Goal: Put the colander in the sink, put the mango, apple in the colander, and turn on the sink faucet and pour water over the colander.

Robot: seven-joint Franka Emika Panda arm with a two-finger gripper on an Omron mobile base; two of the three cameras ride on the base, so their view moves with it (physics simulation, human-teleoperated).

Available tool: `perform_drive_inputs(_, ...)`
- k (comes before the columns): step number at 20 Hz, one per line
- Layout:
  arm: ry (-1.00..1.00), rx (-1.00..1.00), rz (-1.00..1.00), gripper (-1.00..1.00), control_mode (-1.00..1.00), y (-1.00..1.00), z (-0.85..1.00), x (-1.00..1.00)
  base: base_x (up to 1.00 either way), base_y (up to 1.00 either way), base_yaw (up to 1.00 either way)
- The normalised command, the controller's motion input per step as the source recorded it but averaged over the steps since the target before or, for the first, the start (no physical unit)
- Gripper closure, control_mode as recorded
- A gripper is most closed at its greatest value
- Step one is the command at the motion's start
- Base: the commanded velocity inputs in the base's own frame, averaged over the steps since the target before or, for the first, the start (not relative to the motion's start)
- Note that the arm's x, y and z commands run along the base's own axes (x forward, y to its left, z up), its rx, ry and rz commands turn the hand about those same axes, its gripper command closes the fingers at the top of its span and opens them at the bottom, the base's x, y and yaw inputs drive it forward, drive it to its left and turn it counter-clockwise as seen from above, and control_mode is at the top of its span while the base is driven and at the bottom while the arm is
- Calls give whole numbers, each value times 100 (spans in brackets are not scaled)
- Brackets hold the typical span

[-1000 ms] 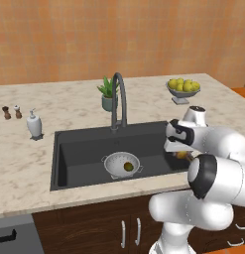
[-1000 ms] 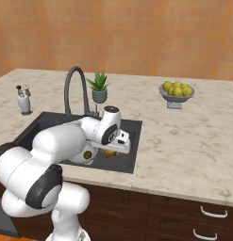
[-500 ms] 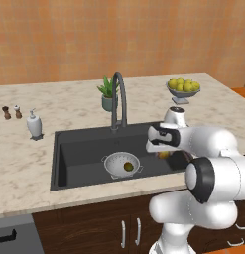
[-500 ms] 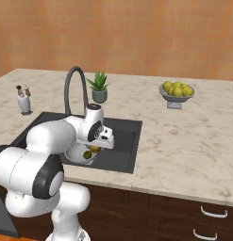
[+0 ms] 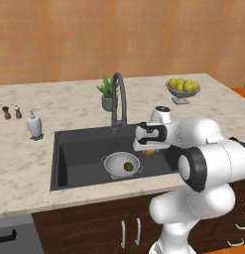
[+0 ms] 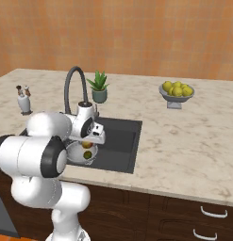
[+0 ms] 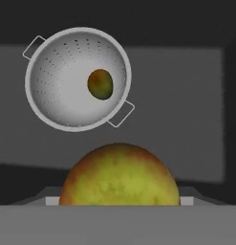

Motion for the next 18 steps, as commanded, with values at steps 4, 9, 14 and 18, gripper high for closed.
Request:
perform_drive_inputs(4,-2,0,4,100,-100,41,-13,12,0,0,0)
perform_drive_inputs(9,-3,1,3,100,-100,18,-26,18,0,0,0)
perform_drive_inputs(14,-2,3,4,100,-100,5,-50,1,0,0,0)
perform_drive_inputs(18,0,3,0,100,-100,5,-22,8,0,0,0)
